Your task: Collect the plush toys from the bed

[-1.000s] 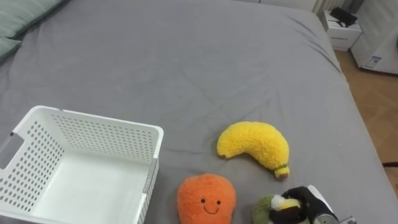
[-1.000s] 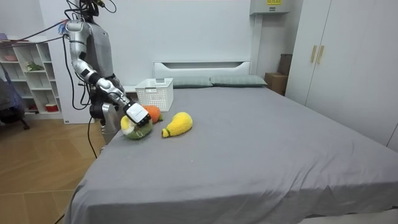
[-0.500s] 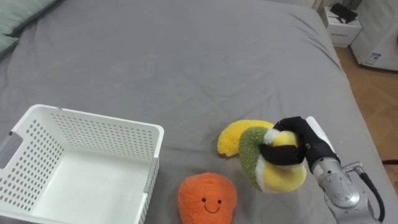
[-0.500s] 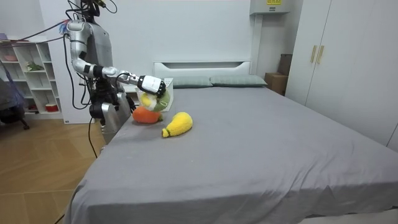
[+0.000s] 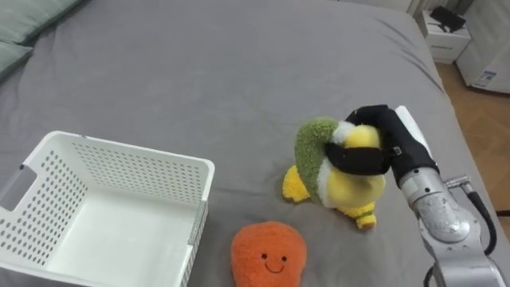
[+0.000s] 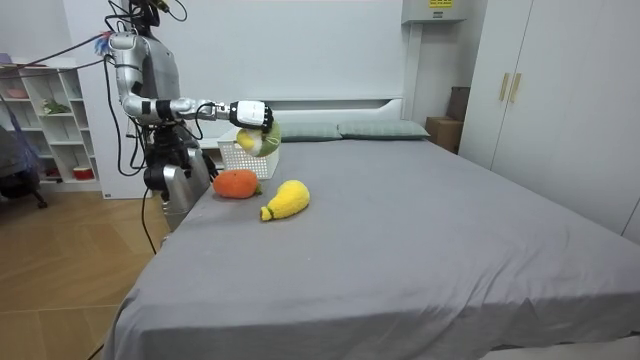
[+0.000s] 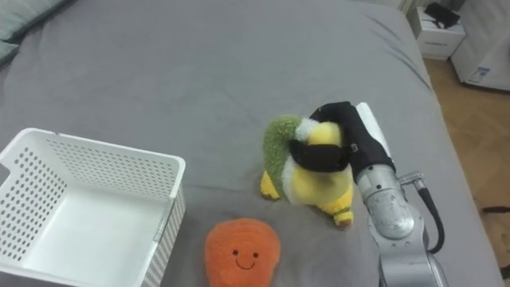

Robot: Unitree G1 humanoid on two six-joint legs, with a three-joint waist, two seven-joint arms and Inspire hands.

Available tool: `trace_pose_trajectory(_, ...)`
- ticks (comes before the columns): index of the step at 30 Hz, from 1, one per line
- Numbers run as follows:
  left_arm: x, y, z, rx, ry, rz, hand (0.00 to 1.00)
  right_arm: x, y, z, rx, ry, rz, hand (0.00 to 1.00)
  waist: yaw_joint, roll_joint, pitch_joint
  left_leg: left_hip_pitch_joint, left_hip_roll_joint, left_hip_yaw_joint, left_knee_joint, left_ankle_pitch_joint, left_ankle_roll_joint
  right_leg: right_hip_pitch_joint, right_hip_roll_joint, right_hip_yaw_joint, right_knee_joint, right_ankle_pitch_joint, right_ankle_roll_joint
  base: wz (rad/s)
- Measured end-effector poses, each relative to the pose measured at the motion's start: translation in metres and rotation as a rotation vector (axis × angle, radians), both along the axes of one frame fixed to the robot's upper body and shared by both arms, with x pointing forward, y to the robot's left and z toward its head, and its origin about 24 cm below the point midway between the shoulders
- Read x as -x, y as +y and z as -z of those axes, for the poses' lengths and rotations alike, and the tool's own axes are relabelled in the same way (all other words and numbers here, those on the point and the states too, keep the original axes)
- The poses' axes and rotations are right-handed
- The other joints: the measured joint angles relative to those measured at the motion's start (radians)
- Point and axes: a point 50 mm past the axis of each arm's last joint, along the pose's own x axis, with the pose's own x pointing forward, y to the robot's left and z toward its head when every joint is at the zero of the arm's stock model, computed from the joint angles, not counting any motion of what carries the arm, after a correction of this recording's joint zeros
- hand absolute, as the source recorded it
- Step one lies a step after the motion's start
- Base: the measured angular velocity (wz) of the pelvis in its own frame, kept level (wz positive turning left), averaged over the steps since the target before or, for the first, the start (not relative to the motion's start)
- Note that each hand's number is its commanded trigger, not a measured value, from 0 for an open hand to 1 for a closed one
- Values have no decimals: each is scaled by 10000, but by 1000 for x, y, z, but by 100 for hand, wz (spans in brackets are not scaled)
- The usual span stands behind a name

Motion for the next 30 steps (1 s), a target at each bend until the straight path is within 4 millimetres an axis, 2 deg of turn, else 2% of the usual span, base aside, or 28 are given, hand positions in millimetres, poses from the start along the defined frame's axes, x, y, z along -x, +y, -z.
trace_pose_trajectory(4,-5,-1,0,28,-186,84,0,-1,12,-20,-77,-838,-497,100,254,-61,29,-68,0,-31,7,3,1,-53,-5,-68,-2,1,0,3)
trace_pose_trajectory(7,-11,-1,-1,1,-267,220,0,-5,24,-27,-90,-1114,-1023,100,419,-166,65,-134,2,-136,21,14,4,-86,-6,-121,1,2,0,6)
trace_pose_trajectory(10,-15,-1,-1,-4,-327,253,0,-7,29,-29,-65,-1167,-1231,100,663,-244,42,-152,3,-255,17,17,8,-66,12,-218,0,9,9,8)
trace_pose_trajectory(14,-10,-2,1,9,-91,277,0,-8,44,-30,-113,-1177,-1833,100,835,-211,64,-171,3,-279,-12,22,18,-33,22,-260,4,25,30,1)
trace_pose_trajectory(21,-8,-2,2,-3,122,534,0,-10,73,-31,-84,-1033,-3041,100,1100,-186,84,-336,-43,-526,28,62,57,-26,-94,-673,8,39,50,13)
trace_pose_trajectory(30,-13,0,0,-4,74,1006,0,-8,97,-32,230,-996,-4206,100,1749,-228,103,-388,-110,-652,28,124,93,-50,-145,-892,13,49,75,4)
